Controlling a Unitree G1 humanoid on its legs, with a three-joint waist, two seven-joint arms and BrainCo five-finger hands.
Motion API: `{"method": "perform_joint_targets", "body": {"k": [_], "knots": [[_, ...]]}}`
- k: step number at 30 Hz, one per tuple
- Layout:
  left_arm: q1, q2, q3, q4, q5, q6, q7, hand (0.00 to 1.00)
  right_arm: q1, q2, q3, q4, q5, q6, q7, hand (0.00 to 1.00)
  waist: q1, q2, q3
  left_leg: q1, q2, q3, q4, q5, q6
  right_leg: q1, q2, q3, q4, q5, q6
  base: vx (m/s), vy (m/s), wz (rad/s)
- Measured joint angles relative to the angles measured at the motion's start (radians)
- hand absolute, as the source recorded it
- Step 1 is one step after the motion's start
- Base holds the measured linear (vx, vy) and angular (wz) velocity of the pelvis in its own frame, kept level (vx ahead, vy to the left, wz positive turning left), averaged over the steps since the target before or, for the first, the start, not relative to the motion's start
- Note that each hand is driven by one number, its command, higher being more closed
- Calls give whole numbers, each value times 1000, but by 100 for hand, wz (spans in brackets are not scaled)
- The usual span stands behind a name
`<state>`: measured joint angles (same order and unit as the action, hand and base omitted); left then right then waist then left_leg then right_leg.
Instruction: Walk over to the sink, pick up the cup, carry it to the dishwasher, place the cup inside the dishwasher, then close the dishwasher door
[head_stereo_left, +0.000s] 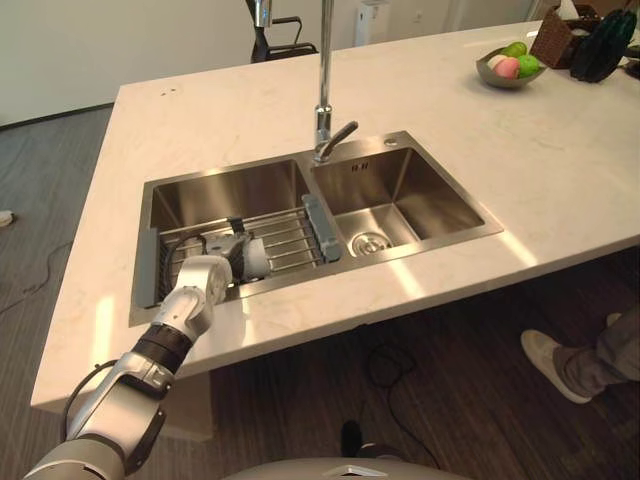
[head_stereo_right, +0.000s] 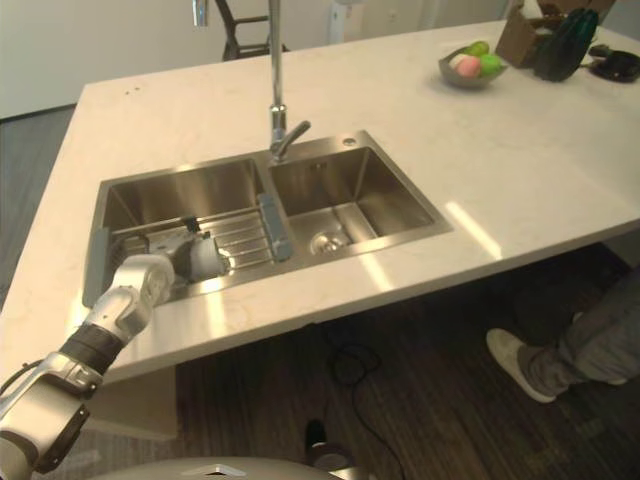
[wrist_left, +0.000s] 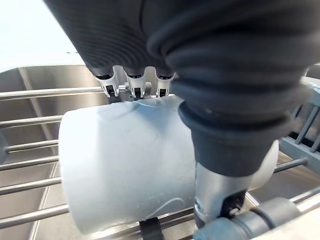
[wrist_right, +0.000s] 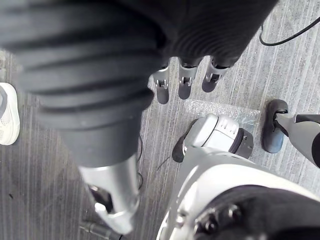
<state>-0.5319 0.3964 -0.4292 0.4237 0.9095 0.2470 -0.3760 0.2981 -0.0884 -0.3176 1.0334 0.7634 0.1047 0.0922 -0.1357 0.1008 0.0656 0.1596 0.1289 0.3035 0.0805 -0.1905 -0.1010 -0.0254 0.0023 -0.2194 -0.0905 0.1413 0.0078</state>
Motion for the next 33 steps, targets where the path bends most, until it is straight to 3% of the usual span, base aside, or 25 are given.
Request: {"method": "perform_joint_targets", "body": {"k": [8,9,22,26,29,32,33], "knots": [[-1,0,-23,4,-20,-23,-7,0,-1,-4,7,-5,16,8,-9,0,-2,6,3,-1,1,24,8,-2,-3,-8,2,16,0,-2,-2,6,1,-7],[-1,-1,-28,4,-25,-22,-10,100,-1,-7,18,-7,16,7,-9,0,-5,7,3,-1,1,24,8,-2,-3,-8,2,17,0,-2,-2,13,0,-3],[-26,22,-48,-1,-110,-42,-13,100,0,-24,47,-17,15,-2,-7,0,0,17,18,-4,2,25,10,-2,-3,-9,2,13,0,-17,5,0,0,0],[-26,50,-82,-7,-156,-81,59,100,0,-27,69,-15,14,-17,1,0,0,13,27,-5,2,21,10,-2,-3,-8,1,9,0,-18,5,-1,0,2],[-25,86,-124,-20,-210,-114,157,100,-1,-27,68,-12,15,-29,26,0,-2,17,36,-9,2,6,5,-2,-3,-8,0,-3,0,-17,5,3,-1,11],[-20,98,-147,-43,-271,-152,280,100,-7,-26,58,6,15,-38,40,0,-3,18,39,-19,2,-9,6,-1,-2,-8,-1,-17,0,-13,-1,29,-3,14],[-13,99,-148,-78,-301,-176,350,100,-7,-24,44,11,14,-40,43,0,-3,19,42,-21,0,-21,6,-1,-2,-6,-2,-24,0,-12,-1,22,1,13]]}}
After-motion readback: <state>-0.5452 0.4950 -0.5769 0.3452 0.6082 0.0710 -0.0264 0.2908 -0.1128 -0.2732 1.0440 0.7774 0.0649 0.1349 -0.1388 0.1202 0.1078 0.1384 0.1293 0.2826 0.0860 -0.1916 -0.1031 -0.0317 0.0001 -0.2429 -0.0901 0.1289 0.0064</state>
